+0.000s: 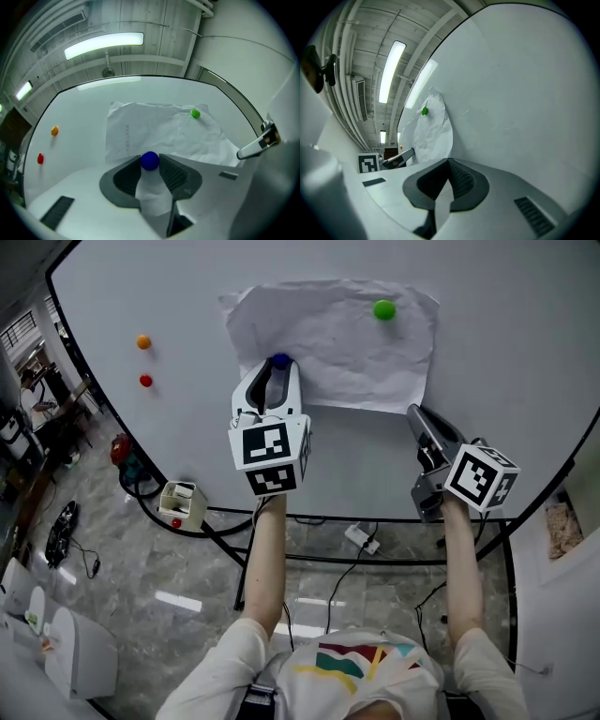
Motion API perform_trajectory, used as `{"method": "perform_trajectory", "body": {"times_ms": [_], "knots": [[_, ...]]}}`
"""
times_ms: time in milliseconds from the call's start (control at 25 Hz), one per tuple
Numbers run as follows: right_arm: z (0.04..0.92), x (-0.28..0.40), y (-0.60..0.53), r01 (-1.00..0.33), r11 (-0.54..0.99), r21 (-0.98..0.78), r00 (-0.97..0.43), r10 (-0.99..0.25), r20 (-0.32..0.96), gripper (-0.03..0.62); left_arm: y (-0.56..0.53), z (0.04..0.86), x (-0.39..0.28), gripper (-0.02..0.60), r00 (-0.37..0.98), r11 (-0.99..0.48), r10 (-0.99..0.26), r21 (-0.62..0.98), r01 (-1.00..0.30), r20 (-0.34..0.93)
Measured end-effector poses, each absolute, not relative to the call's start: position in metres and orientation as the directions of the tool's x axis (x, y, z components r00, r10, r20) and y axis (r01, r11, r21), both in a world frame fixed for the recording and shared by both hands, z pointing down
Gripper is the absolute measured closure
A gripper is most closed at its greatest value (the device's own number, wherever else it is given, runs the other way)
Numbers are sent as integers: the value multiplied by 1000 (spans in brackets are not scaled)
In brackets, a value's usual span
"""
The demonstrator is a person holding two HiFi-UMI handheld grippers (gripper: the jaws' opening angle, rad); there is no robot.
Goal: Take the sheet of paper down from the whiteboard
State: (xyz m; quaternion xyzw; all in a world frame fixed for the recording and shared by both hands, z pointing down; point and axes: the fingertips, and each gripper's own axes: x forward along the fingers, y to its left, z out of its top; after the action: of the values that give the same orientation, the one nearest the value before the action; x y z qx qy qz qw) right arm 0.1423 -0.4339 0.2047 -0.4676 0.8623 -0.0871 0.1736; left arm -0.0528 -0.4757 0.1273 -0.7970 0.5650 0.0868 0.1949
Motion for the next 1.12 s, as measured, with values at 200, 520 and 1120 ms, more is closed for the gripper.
{"method": "perform_trajectory", "body": {"times_ms": [200,520,1120], "knots": [[203,143,-438,-778,549,-305,-504,-836,-219,580,-477,125,-62,414,342,-271,-875,-240,-932,-342],[207,154,-440,-797,515,-315,-468,-857,-217,580,-493,145,-127,414,299,-285,-893,-90,-954,-336],[205,152,-441,-811,503,-299,-452,-863,-225,580,-464,140,-129,364,278,-225,-871,-173,-959,-406]]}}
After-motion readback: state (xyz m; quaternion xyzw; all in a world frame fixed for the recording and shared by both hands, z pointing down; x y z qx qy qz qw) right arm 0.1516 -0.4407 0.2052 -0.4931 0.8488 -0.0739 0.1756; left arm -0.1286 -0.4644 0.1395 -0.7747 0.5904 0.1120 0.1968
